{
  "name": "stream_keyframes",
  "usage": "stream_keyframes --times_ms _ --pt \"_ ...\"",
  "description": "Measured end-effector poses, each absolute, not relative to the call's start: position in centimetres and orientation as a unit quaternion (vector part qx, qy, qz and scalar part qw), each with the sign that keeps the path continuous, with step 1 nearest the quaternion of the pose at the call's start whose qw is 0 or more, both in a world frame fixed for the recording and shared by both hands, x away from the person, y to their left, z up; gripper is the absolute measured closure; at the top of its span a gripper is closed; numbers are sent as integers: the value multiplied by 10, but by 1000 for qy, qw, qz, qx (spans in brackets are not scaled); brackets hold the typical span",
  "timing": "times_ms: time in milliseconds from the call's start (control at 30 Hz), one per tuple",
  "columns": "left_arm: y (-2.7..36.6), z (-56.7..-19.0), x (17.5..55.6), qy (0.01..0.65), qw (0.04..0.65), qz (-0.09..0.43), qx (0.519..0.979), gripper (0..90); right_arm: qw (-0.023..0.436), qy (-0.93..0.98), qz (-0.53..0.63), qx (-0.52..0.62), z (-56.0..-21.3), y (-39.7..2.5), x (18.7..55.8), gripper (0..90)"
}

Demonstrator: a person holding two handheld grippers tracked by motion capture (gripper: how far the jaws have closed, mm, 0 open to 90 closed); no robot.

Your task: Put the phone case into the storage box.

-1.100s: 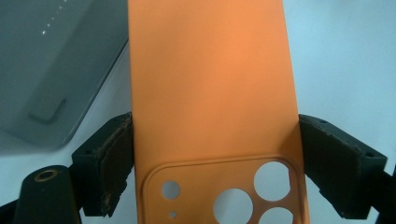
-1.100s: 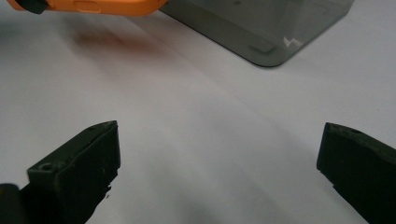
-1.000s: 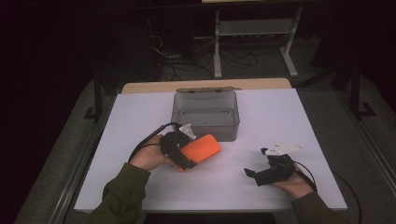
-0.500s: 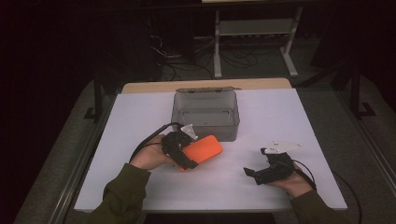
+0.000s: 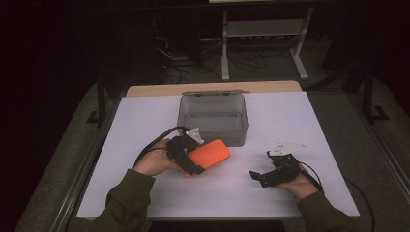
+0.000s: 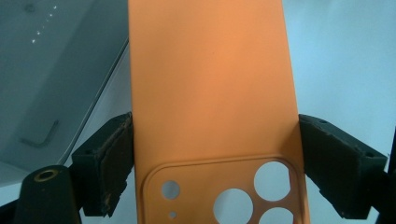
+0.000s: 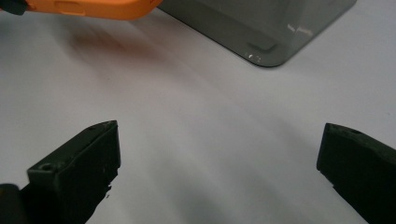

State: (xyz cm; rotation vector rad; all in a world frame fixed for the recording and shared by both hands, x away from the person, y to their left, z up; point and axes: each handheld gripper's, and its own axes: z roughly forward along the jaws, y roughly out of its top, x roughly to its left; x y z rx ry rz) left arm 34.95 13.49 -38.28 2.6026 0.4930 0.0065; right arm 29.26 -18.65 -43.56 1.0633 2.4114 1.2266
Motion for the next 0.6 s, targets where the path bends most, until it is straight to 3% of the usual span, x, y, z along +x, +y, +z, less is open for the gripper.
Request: stream_keyframes --times_ms 600 --pt "134 -383 349 180 243 2 953 146 121 831 418 346 -429 -171 303 0"
